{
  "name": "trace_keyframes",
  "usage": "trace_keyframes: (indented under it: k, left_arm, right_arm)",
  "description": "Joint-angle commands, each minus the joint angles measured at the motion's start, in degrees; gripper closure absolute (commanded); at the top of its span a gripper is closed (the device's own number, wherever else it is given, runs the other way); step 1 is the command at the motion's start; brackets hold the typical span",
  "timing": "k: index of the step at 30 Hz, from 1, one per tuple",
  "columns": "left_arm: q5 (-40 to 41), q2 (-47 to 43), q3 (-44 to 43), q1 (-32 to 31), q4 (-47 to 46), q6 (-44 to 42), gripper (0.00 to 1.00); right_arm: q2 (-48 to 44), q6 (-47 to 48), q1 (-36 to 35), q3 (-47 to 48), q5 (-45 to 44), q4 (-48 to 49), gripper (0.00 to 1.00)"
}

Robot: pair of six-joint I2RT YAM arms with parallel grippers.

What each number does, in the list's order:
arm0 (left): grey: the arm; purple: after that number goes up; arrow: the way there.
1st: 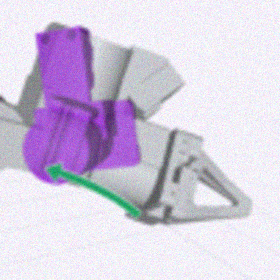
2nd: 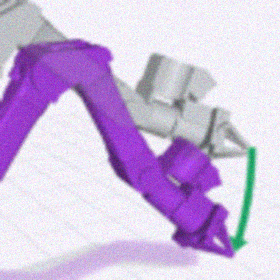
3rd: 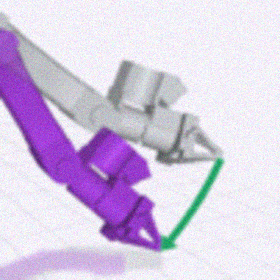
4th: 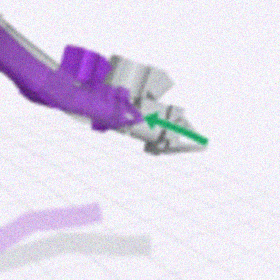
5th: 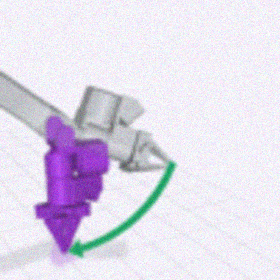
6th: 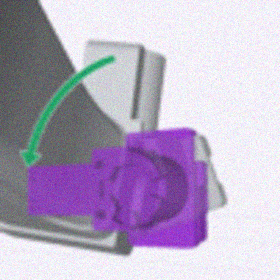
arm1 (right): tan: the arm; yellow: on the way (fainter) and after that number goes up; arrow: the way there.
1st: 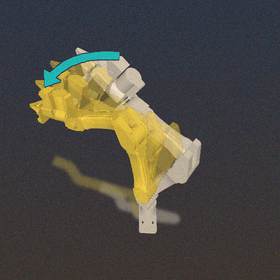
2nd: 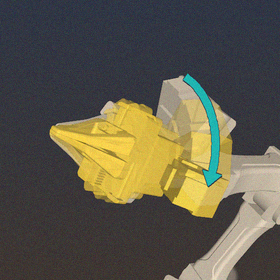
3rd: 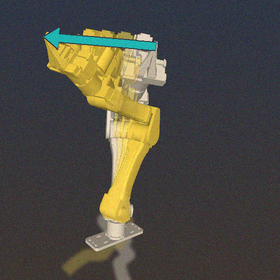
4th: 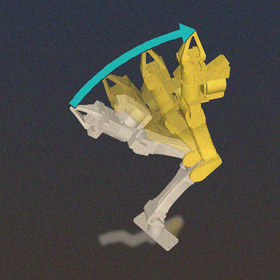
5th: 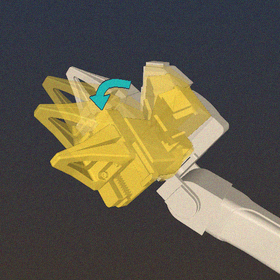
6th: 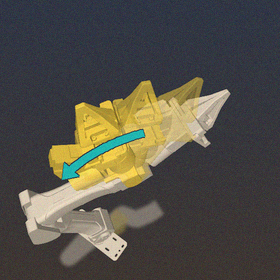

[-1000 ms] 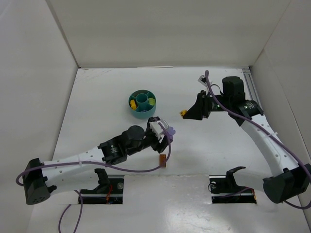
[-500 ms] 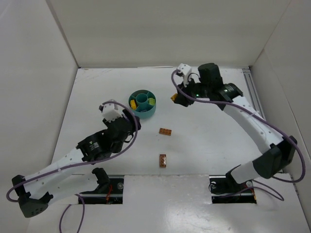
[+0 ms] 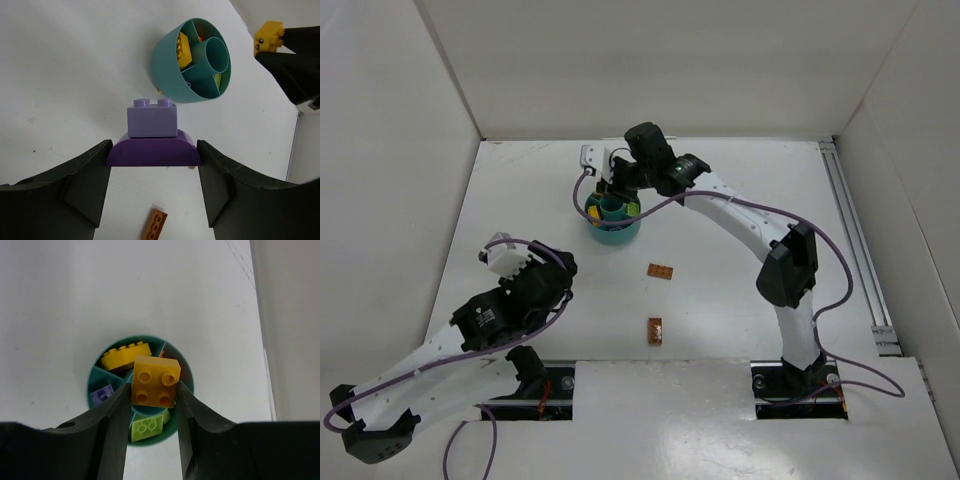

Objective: Sort the legos into containers by color

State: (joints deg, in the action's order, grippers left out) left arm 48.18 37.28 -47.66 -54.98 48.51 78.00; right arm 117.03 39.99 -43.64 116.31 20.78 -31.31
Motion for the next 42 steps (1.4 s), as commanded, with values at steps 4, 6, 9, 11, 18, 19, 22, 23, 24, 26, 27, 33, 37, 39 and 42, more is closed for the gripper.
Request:
trace_keyframes:
  k: [4, 6, 9, 11, 18, 19, 22, 23, 24, 26, 27, 33, 37, 39, 42]
  left_arm:
    - [1.83, -1.94, 0.90, 0.23, 3.43, 3.65, 0.68]
    - [1.30, -1.42, 0.90, 0.23, 3.43, 2.34, 0.69]
    - [1.30, -0.80, 0.90, 0.23, 2.03, 1.02, 0.69]
    - [1.30, -0.28, 0.90, 0.23, 2.03, 1.02, 0.69]
    - [2.35, -0.28, 0.37, 0.23, 3.08, 0.49, 0.69]
    - [2.35, -0.80, 0.37, 0.23, 3.08, 0.49, 0.70]
    - [2.35, -1.41, 0.37, 0.23, 3.08, 0.49, 0.70]
    - [2.35, -1.42, 0.37, 0.23, 3.08, 0.49, 0.70]
    - [2.35, -1.42, 0.37, 0.23, 3.08, 0.49, 0.70]
    - [2.35, -1.94, 0.37, 0.23, 3.60, 0.49, 0.70]
    - [2.35, -1.94, 0.37, 0.23, 3.61, 0.49, 0.70]
    - [2.88, -1.94, 0.37, 0.23, 4.14, 1.11, 0.72]
    - [2.88, -1.94, 0.37, 0.23, 4.14, 1.11, 0.72]
    - [2.88, -1.94, 0.37, 0.23, 4.66, 1.11, 0.72]
    - [2.88, -1.94, 0.37, 0.23, 4.66, 1.11, 0.72]
  right_arm:
    - [7.67, 9.92, -1.09, 9.89, 4.19, 2.14, 0.99]
    - [10.49, 10.64, -1.71, 11.92, 3.14, 1.52, 0.99]
    - [13.13, 11.69, -2.24, 14.02, 1.73, 1.52, 0.96]
    - [14.36, 12.65, -2.24, 14.56, 1.72, 0.91, 0.95]
    - [19.37, 15.38, -2.24, 17.90, 0.06, -2.43, 0.94]
    - [19.37, 16.17, -2.76, 18.42, -1.86, -3.05, 0.94]
    - [19.37, 16.79, -2.77, 18.42, -3.45, -3.06, 0.92]
    - [19.37, 17.49, -2.77, 18.42, -4.07, -3.58, 0.91]
    - [19.37, 17.49, -2.77, 18.42, -4.60, -3.58, 0.91]
    - [19.90, 18.20, -2.77, 18.42, -4.60, -4.28, 0.89]
    - [19.90, 18.20, -2.77, 18.42, -3.91, -4.29, 0.89]
    - [19.90, 18.72, -2.77, 17.90, -3.90, -4.29, 0.79]
    - [19.90, 18.72, -2.77, 17.38, -3.38, -4.29, 0.73]
    - [19.38, 18.72, -2.77, 17.37, -3.37, -4.29, 0.70]
    - [18.68, 19.25, -2.77, 17.37, -3.37, -4.29, 0.64]
